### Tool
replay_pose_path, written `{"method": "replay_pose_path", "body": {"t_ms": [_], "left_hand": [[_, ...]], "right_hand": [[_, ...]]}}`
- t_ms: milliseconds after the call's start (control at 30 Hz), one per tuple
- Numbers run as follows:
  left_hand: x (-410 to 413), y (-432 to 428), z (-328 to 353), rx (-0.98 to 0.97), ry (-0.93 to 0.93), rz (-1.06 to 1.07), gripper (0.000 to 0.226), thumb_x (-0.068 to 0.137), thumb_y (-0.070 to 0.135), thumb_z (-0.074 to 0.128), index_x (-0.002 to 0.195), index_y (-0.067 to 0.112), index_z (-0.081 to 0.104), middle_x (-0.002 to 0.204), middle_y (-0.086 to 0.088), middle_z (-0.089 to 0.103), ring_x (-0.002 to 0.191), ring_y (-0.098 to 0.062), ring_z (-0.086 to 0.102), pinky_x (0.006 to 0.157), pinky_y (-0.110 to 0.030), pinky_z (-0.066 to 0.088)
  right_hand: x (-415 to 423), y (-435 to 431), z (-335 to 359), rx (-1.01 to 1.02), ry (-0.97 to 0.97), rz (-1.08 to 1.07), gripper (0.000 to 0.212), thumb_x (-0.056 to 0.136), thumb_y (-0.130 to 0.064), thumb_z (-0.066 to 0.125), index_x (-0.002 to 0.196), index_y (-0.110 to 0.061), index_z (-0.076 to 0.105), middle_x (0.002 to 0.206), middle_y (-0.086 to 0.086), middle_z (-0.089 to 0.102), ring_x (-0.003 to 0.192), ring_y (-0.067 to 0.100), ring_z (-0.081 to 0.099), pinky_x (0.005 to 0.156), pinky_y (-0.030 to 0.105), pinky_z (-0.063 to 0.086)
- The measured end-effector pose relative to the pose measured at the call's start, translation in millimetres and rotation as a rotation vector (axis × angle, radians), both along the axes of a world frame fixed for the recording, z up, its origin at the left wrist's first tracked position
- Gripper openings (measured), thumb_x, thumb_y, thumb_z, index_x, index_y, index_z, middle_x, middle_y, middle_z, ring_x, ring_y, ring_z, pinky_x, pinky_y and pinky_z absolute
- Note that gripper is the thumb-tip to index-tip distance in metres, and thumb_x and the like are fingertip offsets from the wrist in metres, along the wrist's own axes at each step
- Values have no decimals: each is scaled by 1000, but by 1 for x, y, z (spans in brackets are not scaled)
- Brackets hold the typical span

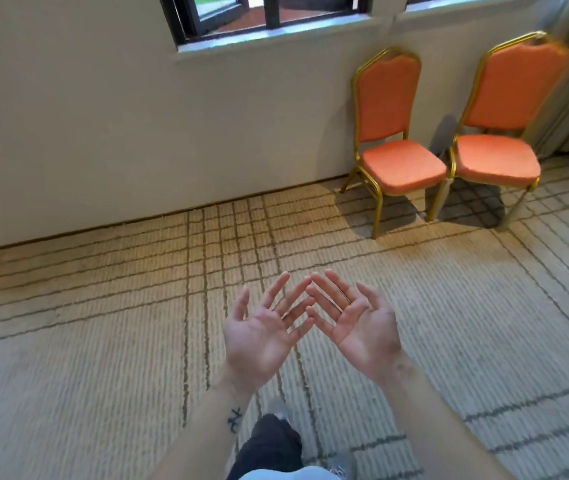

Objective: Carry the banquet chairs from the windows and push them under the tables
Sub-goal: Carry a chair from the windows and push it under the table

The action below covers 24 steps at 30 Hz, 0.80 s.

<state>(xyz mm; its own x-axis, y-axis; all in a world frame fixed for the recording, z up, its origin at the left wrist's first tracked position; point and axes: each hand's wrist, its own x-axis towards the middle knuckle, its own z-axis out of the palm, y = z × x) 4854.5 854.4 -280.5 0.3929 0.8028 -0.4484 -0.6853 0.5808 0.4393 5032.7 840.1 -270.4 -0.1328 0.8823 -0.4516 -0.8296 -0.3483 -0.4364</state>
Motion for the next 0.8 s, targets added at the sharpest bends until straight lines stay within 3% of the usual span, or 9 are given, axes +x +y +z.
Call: {"method": "replay_pose_path", "body": {"t_ms": [100, 367, 633, 800], "left_hand": [[7, 64, -13, 2, 24, 14, 70, 102, 58, 36, 154, 11, 41, 153, -23, 48, 139, -39, 43, 123, -56, 25], [31, 256, -27, -23, -11, -62, 69, 103, 58, 35, 154, 12, 42, 153, -24, 48, 147, -40, 37, 124, -55, 21], [48, 426, -1, 27, -1, -129, 69, 104, 59, 31, 153, 13, 43, 151, -23, 50, 141, -39, 47, 113, -53, 37], [81, 522, -9, 19, 19, -151, 69, 102, 58, 31, 151, 13, 46, 149, -22, 53, 141, -39, 48, 122, -55, 27]], "right_hand": [[8, 64, -9, -19, -20, -2, 51, 104, -34, 37, 145, -7, 50, 142, 15, 61, 132, 31, 58, 112, 51, 44], [28, 243, -16, -51, -81, -90, 52, 104, -36, 36, 146, -8, 50, 141, 16, 61, 132, 31, 58, 115, 52, 39], [40, 389, 11, -36, -57, -196, 51, 106, -37, 36, 145, -8, 51, 142, 17, 61, 134, 32, 56, 117, 51, 36], [73, 487, 2, -67, -69, -248, 51, 105, -36, 38, 145, -8, 51, 141, 18, 61, 132, 35, 58, 117, 53, 36]]}}
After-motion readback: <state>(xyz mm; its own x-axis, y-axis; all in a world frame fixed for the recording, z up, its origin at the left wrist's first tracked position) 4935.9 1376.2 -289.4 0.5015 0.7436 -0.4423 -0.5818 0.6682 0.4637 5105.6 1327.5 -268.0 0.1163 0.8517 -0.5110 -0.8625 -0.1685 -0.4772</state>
